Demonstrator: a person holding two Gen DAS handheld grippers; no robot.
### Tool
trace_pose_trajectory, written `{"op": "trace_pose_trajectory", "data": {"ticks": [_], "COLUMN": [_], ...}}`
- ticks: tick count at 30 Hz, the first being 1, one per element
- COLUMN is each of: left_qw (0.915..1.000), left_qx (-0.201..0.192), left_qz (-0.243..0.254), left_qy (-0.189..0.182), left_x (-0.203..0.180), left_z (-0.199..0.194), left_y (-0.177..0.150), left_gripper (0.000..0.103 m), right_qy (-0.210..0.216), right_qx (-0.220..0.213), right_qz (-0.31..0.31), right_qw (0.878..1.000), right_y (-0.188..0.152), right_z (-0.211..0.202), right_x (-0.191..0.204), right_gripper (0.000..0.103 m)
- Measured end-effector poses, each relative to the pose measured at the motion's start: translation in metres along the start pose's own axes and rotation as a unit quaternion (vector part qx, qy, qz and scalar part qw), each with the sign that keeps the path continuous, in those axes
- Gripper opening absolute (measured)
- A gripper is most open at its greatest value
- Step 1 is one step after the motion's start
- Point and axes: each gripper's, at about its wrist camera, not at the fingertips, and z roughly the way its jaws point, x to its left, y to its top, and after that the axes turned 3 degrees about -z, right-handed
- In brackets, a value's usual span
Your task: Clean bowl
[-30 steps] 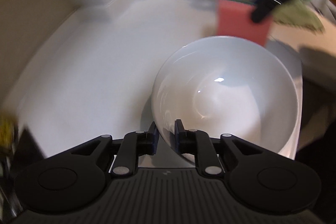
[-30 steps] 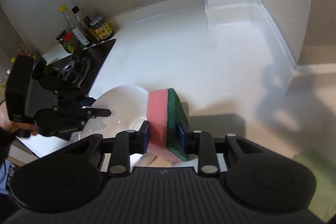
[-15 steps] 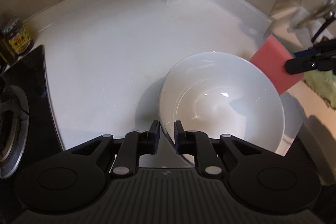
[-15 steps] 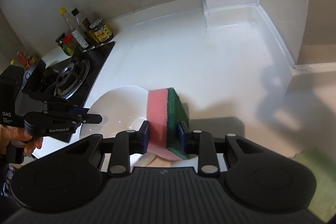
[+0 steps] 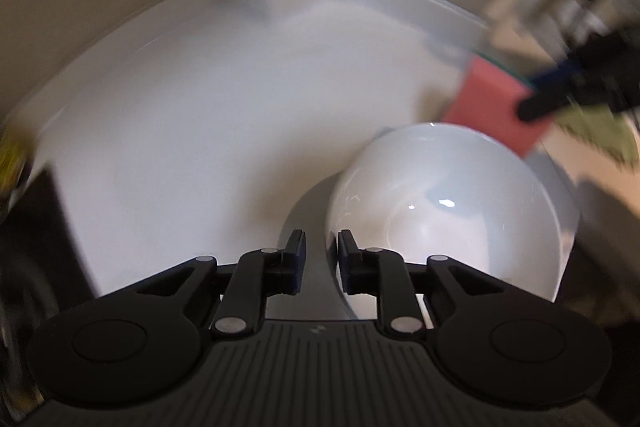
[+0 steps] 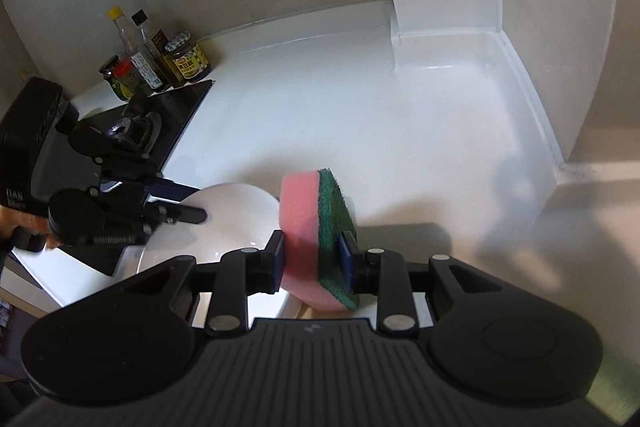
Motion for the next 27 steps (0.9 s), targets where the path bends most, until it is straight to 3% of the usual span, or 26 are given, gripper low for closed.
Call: {"op": "trace_pose_trajectory", "data": {"ticks": [3,4,8,12,13,14,16,18,21,24,27], "left_qw": [0.9994,0.9995,0.9967,0.9725,0.9699,0.9704,0.9817,0.9964,0.9995,0.9996,0.9993], "left_qx": [-0.005,-0.005,-0.001,-0.007,-0.008,-0.008,-0.015,-0.011,0.0,0.009,0.017], "left_qz": [-0.035,-0.032,0.079,0.233,0.243,0.241,0.189,0.084,-0.031,-0.027,0.031], "left_qy": [0.006,0.004,0.014,-0.003,-0.008,-0.016,-0.015,-0.001,0.001,0.001,0.011], "left_x": [-0.001,-0.003,-0.007,-0.022,-0.023,-0.021,-0.014,-0.002,0.009,0.005,-0.002], "left_z": [-0.003,-0.002,0.0,0.008,0.008,0.01,0.008,0.0,-0.008,-0.008,-0.001], "left_y": [-0.014,-0.016,-0.009,0.002,0.003,0.007,0.012,0.009,-0.008,-0.018,-0.012], "left_gripper": [0.018,0.012,0.011,0.014,0.014,0.015,0.022,0.027,0.025,0.019,0.015], "right_qy": [0.004,0.004,0.002,-0.013,-0.018,-0.021,-0.021,-0.017,-0.009,-0.009,-0.006], "right_qx": [0.001,0.003,0.015,0.009,0.007,0.003,-0.003,-0.008,-0.013,-0.012,-0.005], "right_qz": [0.007,0.004,-0.01,-0.017,-0.017,-0.013,-0.002,0.008,0.02,0.021,0.014], "right_qw": [1.0,1.0,1.0,1.0,1.0,1.0,1.0,1.0,1.0,1.0,1.0], "right_y": [-0.008,-0.011,-0.01,0.0,0.002,0.003,0.003,0.001,-0.006,-0.011,-0.014], "right_z": [-0.005,-0.007,-0.008,-0.003,0.0,0.001,0.002,0.001,-0.002,-0.005,-0.006], "right_x": [0.002,0.005,0.01,0.009,0.008,0.006,0.002,-0.001,-0.002,0.002,0.007], "right_gripper": [0.024,0.024,0.024,0.024,0.024,0.024,0.024,0.024,0.024,0.024,0.024]}}
